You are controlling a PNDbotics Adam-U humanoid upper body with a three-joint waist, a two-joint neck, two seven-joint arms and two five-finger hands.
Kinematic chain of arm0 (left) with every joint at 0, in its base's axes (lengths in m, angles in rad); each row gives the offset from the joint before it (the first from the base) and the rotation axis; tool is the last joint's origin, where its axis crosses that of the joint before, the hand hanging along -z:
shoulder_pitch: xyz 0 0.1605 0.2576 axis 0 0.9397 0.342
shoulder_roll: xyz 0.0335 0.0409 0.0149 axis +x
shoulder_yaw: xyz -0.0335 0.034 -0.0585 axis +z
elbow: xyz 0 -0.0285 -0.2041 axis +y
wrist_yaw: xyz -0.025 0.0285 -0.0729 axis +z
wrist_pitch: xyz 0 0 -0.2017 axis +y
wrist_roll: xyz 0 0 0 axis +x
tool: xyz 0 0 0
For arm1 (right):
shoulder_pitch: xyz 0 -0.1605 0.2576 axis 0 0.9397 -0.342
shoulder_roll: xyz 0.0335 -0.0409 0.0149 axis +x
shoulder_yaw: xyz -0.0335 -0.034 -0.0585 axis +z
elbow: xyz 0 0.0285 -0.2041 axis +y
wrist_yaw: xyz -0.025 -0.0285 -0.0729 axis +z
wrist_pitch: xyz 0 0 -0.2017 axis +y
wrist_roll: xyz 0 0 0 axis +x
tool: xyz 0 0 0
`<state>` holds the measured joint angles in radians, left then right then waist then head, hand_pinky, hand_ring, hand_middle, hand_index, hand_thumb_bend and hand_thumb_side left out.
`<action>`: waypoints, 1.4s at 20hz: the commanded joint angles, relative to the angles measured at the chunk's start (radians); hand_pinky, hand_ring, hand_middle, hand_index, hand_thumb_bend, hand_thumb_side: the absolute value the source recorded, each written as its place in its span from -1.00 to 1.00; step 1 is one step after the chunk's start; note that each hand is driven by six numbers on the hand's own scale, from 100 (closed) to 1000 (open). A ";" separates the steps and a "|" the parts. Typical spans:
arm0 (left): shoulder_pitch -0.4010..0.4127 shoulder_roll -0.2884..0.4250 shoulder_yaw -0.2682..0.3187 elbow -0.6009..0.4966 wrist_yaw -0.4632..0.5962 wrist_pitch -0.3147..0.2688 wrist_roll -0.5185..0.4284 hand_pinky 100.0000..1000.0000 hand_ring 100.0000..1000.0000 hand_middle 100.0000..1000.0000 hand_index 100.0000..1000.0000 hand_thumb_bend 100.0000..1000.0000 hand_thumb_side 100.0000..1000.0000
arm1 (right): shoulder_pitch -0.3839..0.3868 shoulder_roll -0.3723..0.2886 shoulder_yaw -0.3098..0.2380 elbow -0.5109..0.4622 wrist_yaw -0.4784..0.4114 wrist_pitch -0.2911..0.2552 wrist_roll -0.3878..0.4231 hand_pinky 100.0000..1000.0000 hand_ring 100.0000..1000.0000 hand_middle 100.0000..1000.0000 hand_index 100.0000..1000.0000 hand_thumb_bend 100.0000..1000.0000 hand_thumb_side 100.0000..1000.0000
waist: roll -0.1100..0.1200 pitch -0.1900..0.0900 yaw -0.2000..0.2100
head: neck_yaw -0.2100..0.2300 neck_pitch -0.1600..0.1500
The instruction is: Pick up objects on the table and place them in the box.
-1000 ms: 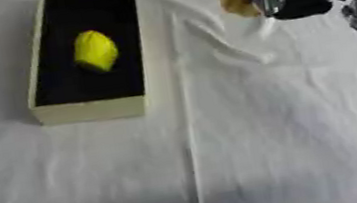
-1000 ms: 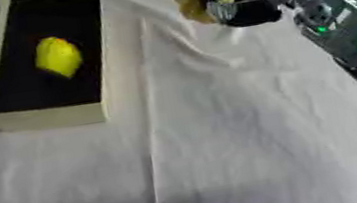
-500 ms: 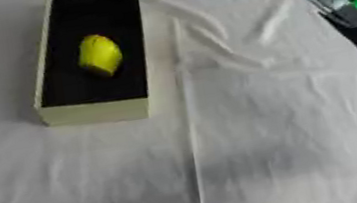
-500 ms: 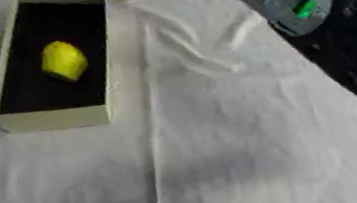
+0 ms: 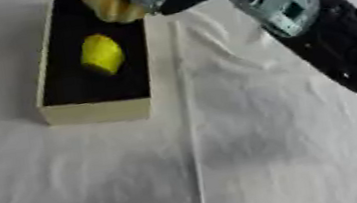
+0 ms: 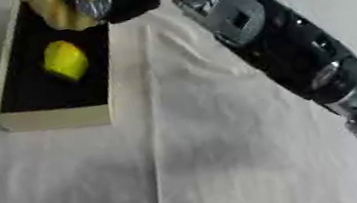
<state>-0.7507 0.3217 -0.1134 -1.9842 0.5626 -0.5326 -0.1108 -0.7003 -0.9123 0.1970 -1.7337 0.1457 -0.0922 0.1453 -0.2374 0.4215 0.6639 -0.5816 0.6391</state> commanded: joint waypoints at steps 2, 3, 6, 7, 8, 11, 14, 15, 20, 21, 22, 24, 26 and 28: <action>-0.010 -0.003 0.002 -0.016 0.007 0.013 -0.008 0.45 0.46 0.25 0.65 -1.00 0.15 | -0.031 0.023 0.028 0.069 0.080 -0.010 0.006 0.60 0.41 -1.00 -0.34 -1.00 -0.72 | 0.011 -0.018 0.001 | -0.022 -0.013; -0.010 -0.005 0.002 -0.016 0.007 0.015 -0.009 0.45 0.46 0.25 0.65 -1.00 0.15 | -0.035 0.034 0.037 0.086 0.100 -0.014 0.006 0.60 0.42 -1.00 -0.32 -1.00 -0.72 | 0.011 -0.016 0.001 | -0.023 -0.014; -0.009 -0.008 0.002 -0.016 0.005 0.019 -0.010 0.45 0.46 0.25 0.65 -1.00 0.15 | -0.041 0.055 0.054 0.116 0.154 -0.030 0.010 0.60 0.50 -0.75 -0.07 -1.00 -0.80 | 0.011 -0.011 -0.001 | -0.022 -0.016; -0.008 -0.009 0.004 -0.016 0.003 0.021 -0.009 0.44 0.46 0.25 0.65 -1.00 0.15 | -0.040 0.058 0.056 0.120 0.169 -0.034 0.012 0.61 0.53 -0.62 0.05 -1.00 -0.77 | 0.011 -0.010 -0.003 | -0.021 -0.015; -0.006 -0.009 0.005 -0.016 0.002 0.023 -0.008 0.44 0.46 0.25 0.65 -1.00 0.15 | -0.038 0.058 0.057 0.120 0.184 -0.037 0.018 0.65 0.63 -0.17 0.38 -1.00 -0.78 | 0.011 -0.009 -0.004 | -0.019 -0.014; 0.000 -0.007 0.004 -0.016 -0.004 0.030 -0.010 0.44 0.46 0.25 0.65 -1.00 0.15 | -0.031 0.052 0.040 0.098 0.228 -0.047 0.030 0.74 0.77 0.11 0.72 -1.00 -0.90 | 0.011 -0.010 -0.011 | -0.011 -0.012; 0.005 -0.004 0.002 -0.016 -0.012 0.037 -0.013 0.44 0.46 0.25 0.65 -1.00 0.15 | -0.025 0.032 0.002 0.055 0.227 -0.043 0.003 0.79 0.82 0.17 0.77 -1.00 -1.00 | 0.011 -0.015 -0.017 | -0.002 -0.008; 0.007 -0.002 0.002 -0.016 -0.014 0.038 -0.013 0.44 0.46 0.25 0.65 -1.00 0.15 | -0.020 0.021 -0.013 0.035 0.216 -0.039 -0.012 0.79 0.82 0.16 0.77 -1.00 -1.00 | 0.011 -0.016 -0.019 | 0.003 -0.007; 0.013 0.005 0.002 -0.016 -0.020 0.039 -0.013 0.44 0.46 0.25 0.65 -1.00 0.15 | 0.009 -0.018 -0.074 -0.055 0.126 -0.003 -0.062 0.80 0.82 0.12 0.75 -1.00 -0.95 | 0.015 -0.022 -0.031 | 0.020 -0.008; 0.016 0.005 0.004 -0.016 -0.022 0.040 -0.012 0.44 0.46 0.25 0.65 -1.00 0.15 | 0.018 -0.020 -0.085 -0.076 0.095 0.006 -0.069 0.80 0.82 0.10 0.74 -1.00 -0.86 | 0.019 -0.023 -0.037 | 0.027 -0.007; 0.019 0.006 0.006 -0.016 -0.023 0.040 -0.009 0.44 0.46 0.25 0.65 -1.00 0.15 | 0.030 -0.022 -0.096 -0.097 0.062 0.014 -0.076 0.80 0.81 0.07 0.72 -1.00 -0.66 | 0.022 -0.024 -0.044 | 0.036 -0.007; 0.030 0.011 0.014 -0.016 -0.029 0.038 -0.001 0.44 0.46 0.25 0.65 -1.00 0.15 | 0.072 -0.026 -0.128 -0.155 -0.019 0.038 -0.106 0.79 0.79 0.05 0.71 -1.00 -0.36 | 0.032 -0.027 -0.066 | 0.070 -0.007; 0.045 0.021 0.027 -0.016 -0.039 0.033 0.013 0.44 0.46 0.25 0.65 -1.00 0.15 | 0.134 -0.036 -0.172 -0.226 -0.104 0.053 -0.151 0.78 0.77 0.03 0.64 -1.00 -0.16 | 0.045 -0.030 -0.095 | 0.124 -0.007; 0.065 0.035 0.046 -0.016 -0.053 0.024 0.034 0.44 0.46 0.26 0.65 -1.00 0.15 | 0.199 -0.047 -0.225 -0.257 -0.185 0.022 -0.203 0.78 0.76 0.01 0.61 -1.00 -0.09 | 0.061 -0.034 -0.132 | 0.184 -0.005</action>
<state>-0.6779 0.3283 -0.0849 -1.9842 0.5186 -0.5044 -0.0895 -0.4975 -0.9154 0.0142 -1.9486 0.0122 -0.0650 -0.0282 -0.1878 0.4153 0.5227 -0.4277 0.6322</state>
